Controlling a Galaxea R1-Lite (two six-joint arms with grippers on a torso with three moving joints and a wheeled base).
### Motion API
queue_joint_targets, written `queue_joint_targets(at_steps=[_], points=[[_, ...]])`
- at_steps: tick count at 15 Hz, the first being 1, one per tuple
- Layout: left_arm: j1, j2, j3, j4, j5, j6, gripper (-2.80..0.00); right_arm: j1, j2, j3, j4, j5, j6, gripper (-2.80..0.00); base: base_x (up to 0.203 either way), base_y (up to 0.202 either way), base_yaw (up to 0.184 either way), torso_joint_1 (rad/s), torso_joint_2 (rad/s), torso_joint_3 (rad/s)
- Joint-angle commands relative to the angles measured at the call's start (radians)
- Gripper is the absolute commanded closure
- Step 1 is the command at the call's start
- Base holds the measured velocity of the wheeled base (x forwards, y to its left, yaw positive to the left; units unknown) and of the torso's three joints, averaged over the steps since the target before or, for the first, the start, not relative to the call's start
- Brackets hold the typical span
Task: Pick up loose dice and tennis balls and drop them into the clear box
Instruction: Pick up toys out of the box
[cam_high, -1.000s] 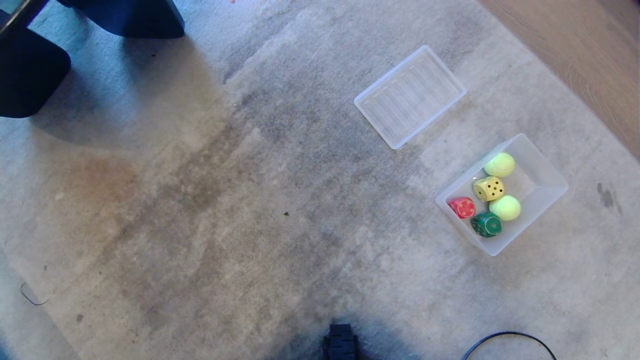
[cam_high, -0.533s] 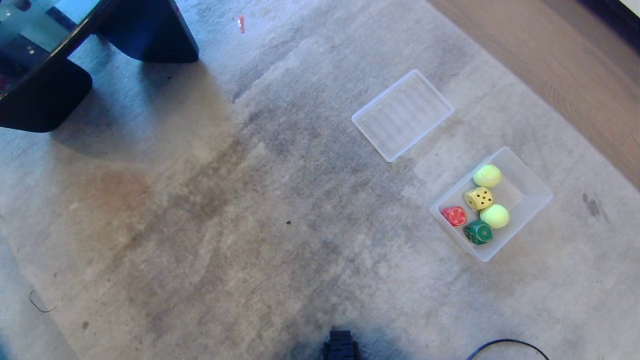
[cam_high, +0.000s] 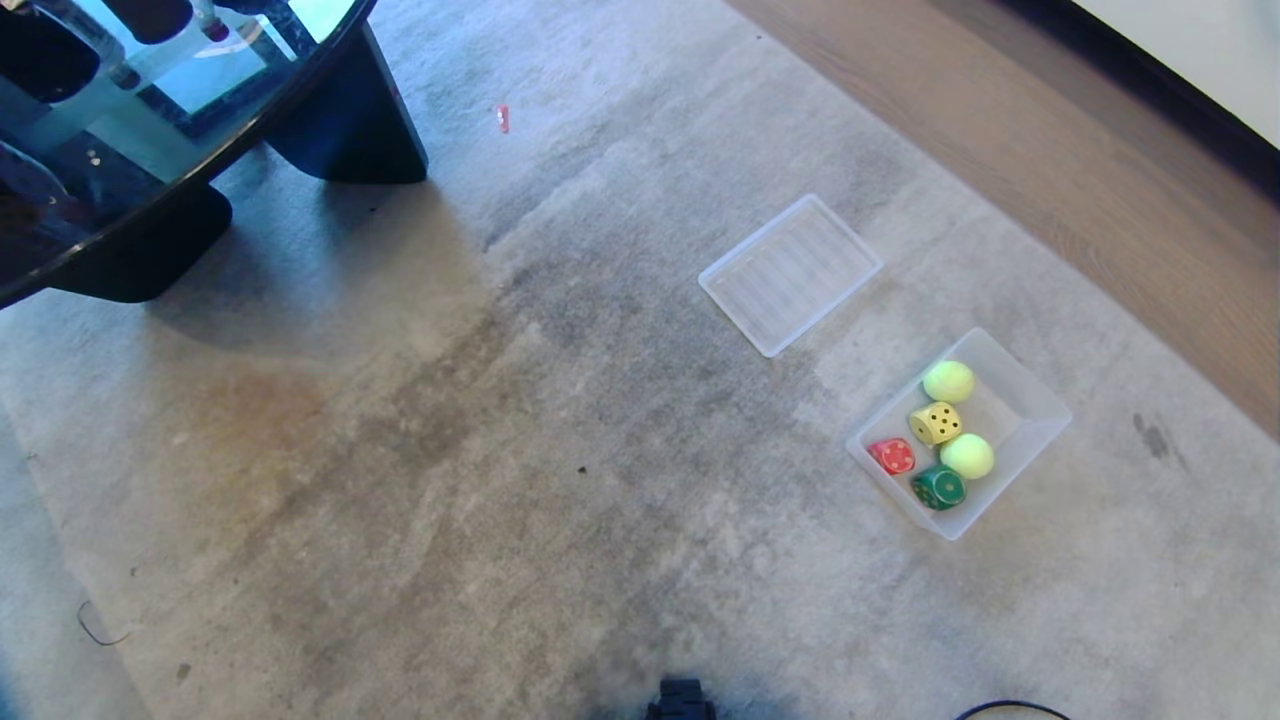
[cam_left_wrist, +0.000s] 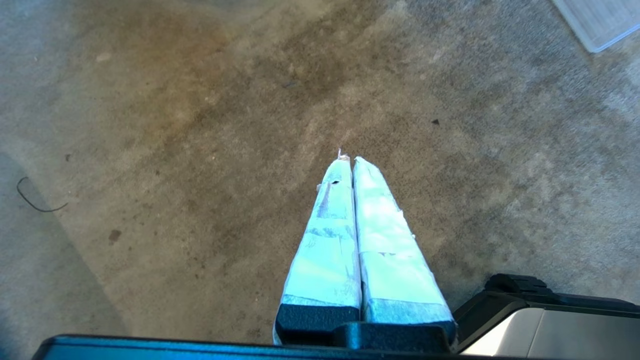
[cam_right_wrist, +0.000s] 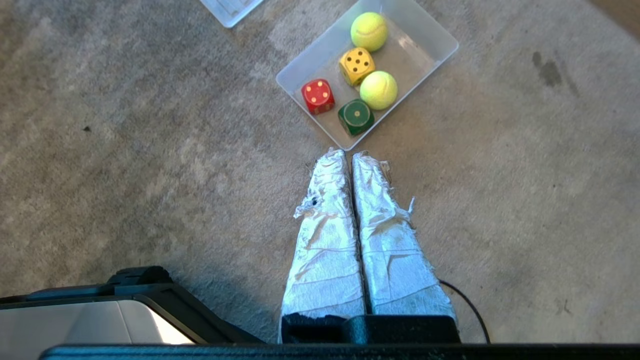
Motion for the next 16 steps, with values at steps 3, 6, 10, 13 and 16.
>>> queue_joint_targets(at_steps=[3, 6, 10, 13, 16], points=[[0.000, 0.000, 0.000, 0.000, 0.001, -0.001, 0.00, 0.000, 0.000, 0.012, -0.001, 0.000, 0.000, 0.00, 0.000, 0.000, 0.000, 0.003, 0.00, 0.206], [0.000, 0.000, 0.000, 0.000, 0.001, -0.001, 0.00, 0.000, 0.000, 0.012, -0.001, 0.000, 0.000, 0.00, 0.000, 0.000, 0.000, 0.001, 0.00, 0.204], [0.000, 0.000, 0.000, 0.000, 0.001, -0.004, 0.00, 0.000, 0.000, 0.012, -0.001, 0.000, 0.000, 0.00, 0.000, 0.000, 0.000, 0.002, 0.00, 0.203], [0.000, 0.000, 0.000, 0.000, 0.000, -0.001, 0.00, 0.000, 0.000, 0.012, -0.001, 0.000, 0.000, 0.00, 0.000, 0.000, 0.000, 0.002, 0.00, 0.203], [0.000, 0.000, 0.000, 0.000, 0.000, -0.002, 0.00, 0.000, 0.000, 0.012, -0.001, 0.000, 0.000, 0.00, 0.000, 0.000, 0.000, 0.004, 0.00, 0.204]])
